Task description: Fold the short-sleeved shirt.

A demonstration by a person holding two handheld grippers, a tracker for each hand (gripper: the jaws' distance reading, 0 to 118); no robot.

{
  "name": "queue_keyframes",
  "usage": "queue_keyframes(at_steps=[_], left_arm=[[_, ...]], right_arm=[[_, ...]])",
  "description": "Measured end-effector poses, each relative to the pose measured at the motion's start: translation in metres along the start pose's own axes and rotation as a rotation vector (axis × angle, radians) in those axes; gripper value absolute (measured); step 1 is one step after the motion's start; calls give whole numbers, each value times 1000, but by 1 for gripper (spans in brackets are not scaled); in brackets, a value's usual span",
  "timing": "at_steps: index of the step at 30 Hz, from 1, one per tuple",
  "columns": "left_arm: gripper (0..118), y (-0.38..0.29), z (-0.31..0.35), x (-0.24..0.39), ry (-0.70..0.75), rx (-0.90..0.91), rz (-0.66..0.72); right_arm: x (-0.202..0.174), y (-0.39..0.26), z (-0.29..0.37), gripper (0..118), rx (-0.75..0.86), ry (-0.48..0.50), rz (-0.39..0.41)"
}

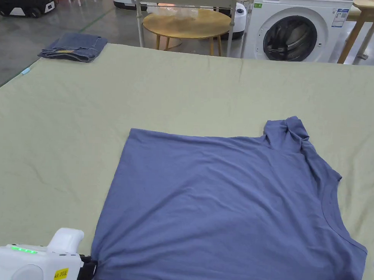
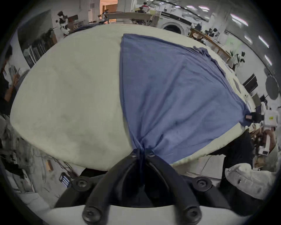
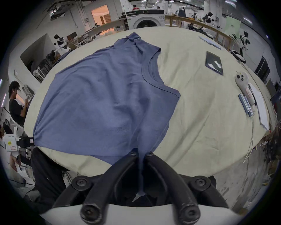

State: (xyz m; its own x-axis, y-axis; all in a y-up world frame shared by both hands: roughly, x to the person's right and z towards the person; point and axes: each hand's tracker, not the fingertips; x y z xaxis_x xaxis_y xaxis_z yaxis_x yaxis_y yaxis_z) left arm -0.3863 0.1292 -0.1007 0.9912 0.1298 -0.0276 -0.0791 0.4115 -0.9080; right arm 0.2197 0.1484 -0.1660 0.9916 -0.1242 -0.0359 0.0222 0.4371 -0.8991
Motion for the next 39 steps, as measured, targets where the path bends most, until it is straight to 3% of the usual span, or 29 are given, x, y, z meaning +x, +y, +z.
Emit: queue_keyframes(at_steps=[3,7,13,20,30,31,32,34,35,36,39], left_arm=[[0,0,7,-1,-120,7,132],[0,8,18,-19,-101,8,122],[0,42,42,-25,-243,43,277],[0,117,20,-48,-238,85,340],[0,185,-49,-37,-153,91,363],[0,187,-53,-35,-143,90,362],[7,188,-54,-33,-131,93,358],[65,190,-53,-39,-111,100,349],[82,190,-49,-41,-109,108,356],[74,190,-43,-41,-126,120,373],[78,189,-16,-30,-165,175,332]], right_arm=[[-2,0,11,2,8,14,-9],[7,3,25,2,20,63,-51],[8,41,42,2,26,125,-59],[6,127,14,2,6,162,-91],[4,208,-80,4,-81,102,-120],[3,210,-84,9,-82,92,-125],[3,211,-85,21,-69,90,-124],[-3,206,-66,86,-38,43,-143],[-2,205,-58,107,-25,39,-155],[1,204,-48,114,8,51,-156],[13,202,-27,114,149,76,-162]])
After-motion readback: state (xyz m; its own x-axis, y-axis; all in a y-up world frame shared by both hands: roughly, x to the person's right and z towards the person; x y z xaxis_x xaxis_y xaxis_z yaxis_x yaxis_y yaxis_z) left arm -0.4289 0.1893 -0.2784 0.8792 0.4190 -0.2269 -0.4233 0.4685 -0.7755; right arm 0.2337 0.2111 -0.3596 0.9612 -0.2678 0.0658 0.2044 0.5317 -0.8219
